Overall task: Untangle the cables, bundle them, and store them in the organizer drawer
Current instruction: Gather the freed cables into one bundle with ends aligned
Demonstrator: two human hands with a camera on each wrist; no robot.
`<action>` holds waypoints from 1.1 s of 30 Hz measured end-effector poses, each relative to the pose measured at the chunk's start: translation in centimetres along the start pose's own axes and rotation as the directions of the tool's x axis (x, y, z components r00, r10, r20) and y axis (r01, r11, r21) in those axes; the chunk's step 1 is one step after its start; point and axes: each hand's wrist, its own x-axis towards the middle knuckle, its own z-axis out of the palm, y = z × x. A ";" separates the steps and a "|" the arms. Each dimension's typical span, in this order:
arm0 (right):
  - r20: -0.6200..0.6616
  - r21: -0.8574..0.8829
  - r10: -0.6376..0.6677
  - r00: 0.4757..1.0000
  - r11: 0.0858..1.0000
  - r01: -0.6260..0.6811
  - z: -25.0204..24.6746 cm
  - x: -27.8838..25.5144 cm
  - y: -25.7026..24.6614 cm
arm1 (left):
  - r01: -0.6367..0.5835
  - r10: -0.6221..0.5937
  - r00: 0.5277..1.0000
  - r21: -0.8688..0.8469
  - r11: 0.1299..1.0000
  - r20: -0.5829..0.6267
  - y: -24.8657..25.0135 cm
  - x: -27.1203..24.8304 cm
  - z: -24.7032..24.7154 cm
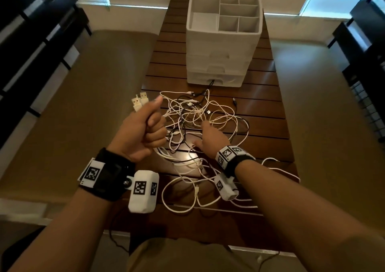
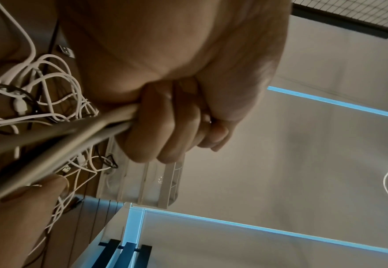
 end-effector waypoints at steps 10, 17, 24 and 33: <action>-0.201 0.630 -0.023 0.979 0.762 0.147 -7.8 -1.5 -1.9 | -0.019 0.042 0.986 0.143 0.990 -0.161 -2.4 1.8 1.0; -0.354 0.692 -0.253 0.900 0.577 0.434 -13.0 -6.6 -4.8 | 0.036 -0.012 0.993 0.207 0.978 -0.118 -2.1 3.3 3.0; -0.173 0.530 -0.397 0.901 0.734 0.425 -12.8 -8.9 -4.5 | -0.067 0.069 0.994 0.025 0.997 -0.089 0.7 5.4 4.3; 0.140 0.337 -0.302 0.943 0.910 0.241 -10.6 -8.6 0.0 | -0.112 0.131 0.982 0.138 0.984 -0.135 2.0 6.9 3.5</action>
